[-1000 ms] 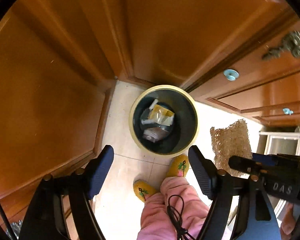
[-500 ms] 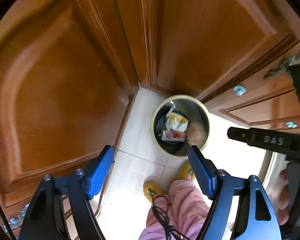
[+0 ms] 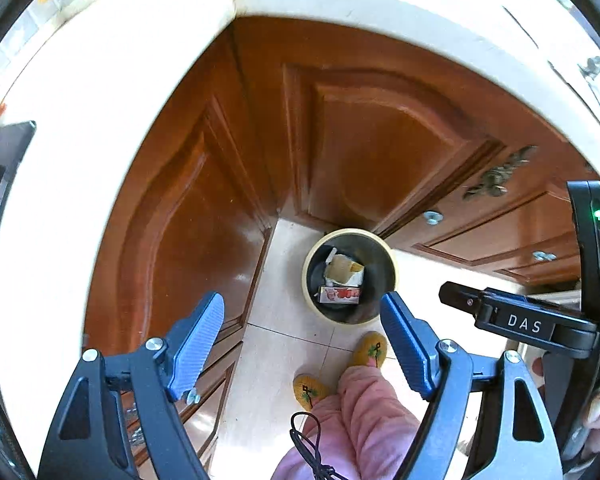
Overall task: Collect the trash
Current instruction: 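Raise both grippers from the bin back up to the counter, then grasp the yellow snack packet with the right gripper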
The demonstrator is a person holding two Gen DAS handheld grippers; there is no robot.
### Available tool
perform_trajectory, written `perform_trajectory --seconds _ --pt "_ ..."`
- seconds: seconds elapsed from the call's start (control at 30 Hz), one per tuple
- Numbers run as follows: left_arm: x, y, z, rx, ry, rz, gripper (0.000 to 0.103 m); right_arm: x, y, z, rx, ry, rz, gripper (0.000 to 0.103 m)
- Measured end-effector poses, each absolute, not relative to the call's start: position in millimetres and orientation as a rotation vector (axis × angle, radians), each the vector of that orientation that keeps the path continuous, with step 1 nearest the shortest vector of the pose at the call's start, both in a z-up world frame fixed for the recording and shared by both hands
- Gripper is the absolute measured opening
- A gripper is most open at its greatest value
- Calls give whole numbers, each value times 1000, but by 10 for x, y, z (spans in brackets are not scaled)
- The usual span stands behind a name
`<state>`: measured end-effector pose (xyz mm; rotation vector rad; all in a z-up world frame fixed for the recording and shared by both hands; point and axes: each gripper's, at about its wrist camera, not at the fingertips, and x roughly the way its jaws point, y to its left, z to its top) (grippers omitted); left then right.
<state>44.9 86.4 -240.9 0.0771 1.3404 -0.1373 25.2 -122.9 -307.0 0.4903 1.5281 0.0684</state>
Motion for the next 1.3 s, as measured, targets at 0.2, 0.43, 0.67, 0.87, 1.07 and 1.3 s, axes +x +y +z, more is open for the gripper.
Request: perform_trajectory --seconds 0.2,0.43,0.67,0.87,1.07,1.3 --pt "309 786 -1958 89 1281 -221 79 135 -1189 -2626 459 1440 102 78" --pt "261 599 -1535 109 1194 -308 80 -110 -1231 -1968 418 1306 122 79" --pt "212 508 -899 106 1028 -353 86 -324 -1367 -1217 351 1099 72 79" --pt "202 599 -405 37 876 -315 86 -481 -1469 -602 317 883 9 79" --pt "243 756 -7 -25 755 -297 86 -435 -1460 -226 299 796 33 79" --pt "612 787 113 -84 802 -291 86 -104 -1490 59 231 715 84 79"
